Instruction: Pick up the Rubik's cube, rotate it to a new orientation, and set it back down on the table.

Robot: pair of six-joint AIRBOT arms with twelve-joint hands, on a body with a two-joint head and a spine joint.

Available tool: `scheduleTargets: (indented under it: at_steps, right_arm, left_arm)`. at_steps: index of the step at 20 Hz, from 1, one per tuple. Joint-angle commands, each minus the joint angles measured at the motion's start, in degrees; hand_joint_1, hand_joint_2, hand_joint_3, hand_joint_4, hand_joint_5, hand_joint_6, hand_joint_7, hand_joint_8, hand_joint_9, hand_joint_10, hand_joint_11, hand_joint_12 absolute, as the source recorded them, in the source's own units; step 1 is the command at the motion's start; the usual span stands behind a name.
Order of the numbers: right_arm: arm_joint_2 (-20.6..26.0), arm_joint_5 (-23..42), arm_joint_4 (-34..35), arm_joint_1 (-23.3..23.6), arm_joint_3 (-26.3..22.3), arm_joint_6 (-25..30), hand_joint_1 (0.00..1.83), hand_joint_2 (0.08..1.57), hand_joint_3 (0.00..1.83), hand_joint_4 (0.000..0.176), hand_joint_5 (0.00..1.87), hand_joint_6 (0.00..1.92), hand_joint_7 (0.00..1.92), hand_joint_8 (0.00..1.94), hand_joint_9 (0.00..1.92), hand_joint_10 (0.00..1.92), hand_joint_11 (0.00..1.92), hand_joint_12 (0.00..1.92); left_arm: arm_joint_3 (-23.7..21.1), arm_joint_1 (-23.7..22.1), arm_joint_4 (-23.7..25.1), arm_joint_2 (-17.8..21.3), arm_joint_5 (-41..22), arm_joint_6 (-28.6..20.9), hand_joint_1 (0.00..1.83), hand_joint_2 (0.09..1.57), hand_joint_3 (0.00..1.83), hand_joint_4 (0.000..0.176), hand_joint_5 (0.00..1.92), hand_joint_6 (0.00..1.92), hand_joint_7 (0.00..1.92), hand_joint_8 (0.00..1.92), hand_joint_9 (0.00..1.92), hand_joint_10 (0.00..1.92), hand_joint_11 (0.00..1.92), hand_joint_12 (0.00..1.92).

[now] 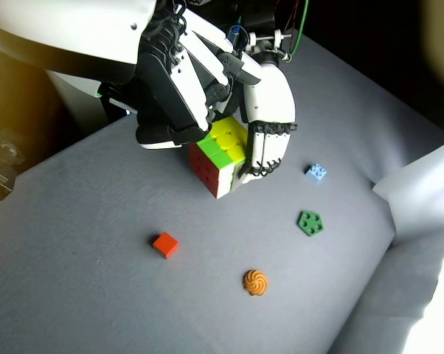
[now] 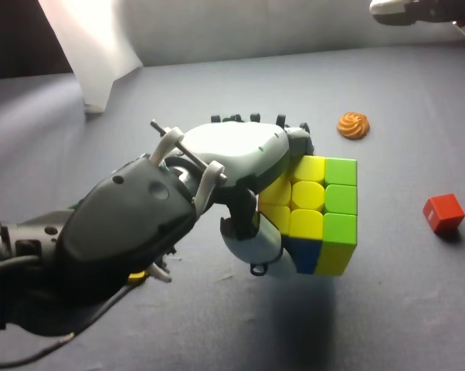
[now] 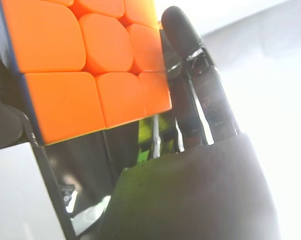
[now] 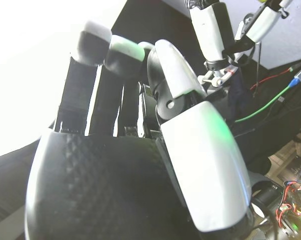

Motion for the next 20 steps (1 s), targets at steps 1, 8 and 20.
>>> scheduleTargets:
  at_steps: [1,8,20]
  right_arm:
    - [0.02,-1.18,2.44,0.53,0.03,-0.13,1.27,1.43,0.00,0.028,0.26,0.01,0.59,1.71,0.99,1.92,0.95,1.92]
    - [0.10,-1.17,2.44,0.25,0.04,-0.14,1.27,1.43,0.00,0.026,0.19,0.00,0.60,1.71,0.97,1.92,0.91,1.92]
    - [0.10,-1.16,2.44,0.19,0.04,-0.15,1.27,1.42,0.00,0.037,0.21,0.01,0.61,1.69,0.98,1.92,0.92,1.92]
  left_arm:
    - [0.31,-0.40,3.87,-0.47,-0.51,-0.71,1.36,1.16,0.00,0.000,0.81,1.07,0.92,1.19,0.81,1.31,0.60,1.02]
    - [2.22,-0.14,5.39,-0.36,4.87,0.84,1.36,1.17,0.00,0.000,0.76,1.13,0.90,1.21,0.81,1.31,0.61,1.00]
    - [2.01,0.93,4.25,-0.38,4.99,1.81,1.36,1.17,0.00,0.000,0.78,1.14,0.92,1.19,0.81,1.28,0.60,1.01]
